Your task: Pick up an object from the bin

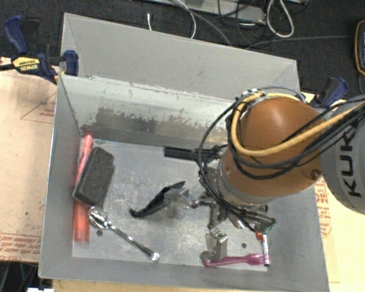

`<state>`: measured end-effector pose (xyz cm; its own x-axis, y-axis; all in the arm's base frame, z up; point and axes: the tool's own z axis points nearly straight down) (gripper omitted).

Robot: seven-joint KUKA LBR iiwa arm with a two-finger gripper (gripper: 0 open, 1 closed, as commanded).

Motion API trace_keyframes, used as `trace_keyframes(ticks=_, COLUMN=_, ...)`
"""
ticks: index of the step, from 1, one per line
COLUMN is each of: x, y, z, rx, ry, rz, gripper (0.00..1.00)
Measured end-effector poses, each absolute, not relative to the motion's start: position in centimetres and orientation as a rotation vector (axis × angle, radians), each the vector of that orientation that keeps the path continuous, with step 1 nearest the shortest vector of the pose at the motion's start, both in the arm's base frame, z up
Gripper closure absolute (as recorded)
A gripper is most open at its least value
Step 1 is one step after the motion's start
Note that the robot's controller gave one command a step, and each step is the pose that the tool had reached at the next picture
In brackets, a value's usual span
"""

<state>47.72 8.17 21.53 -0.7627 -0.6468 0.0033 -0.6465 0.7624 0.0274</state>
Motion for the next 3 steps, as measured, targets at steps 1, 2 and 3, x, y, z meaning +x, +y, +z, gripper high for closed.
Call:
trace_keyframes(ticks=1, x=48.4, y=7.5, z=21.5, rx=1.118, ry=-2.925, rz=-0.032, gripper=0.0)
trace_keyframes(ticks=2, x=50.0, y=7.6, z=18.1, rx=1.202, ry=-2.893, rz=-0.036, gripper=0.0)
trace_keyframes(ticks=3, x=49.9, y=8.3, z=21.4, rx=1.555, ry=-2.729, rz=-0.03, gripper=0.0)
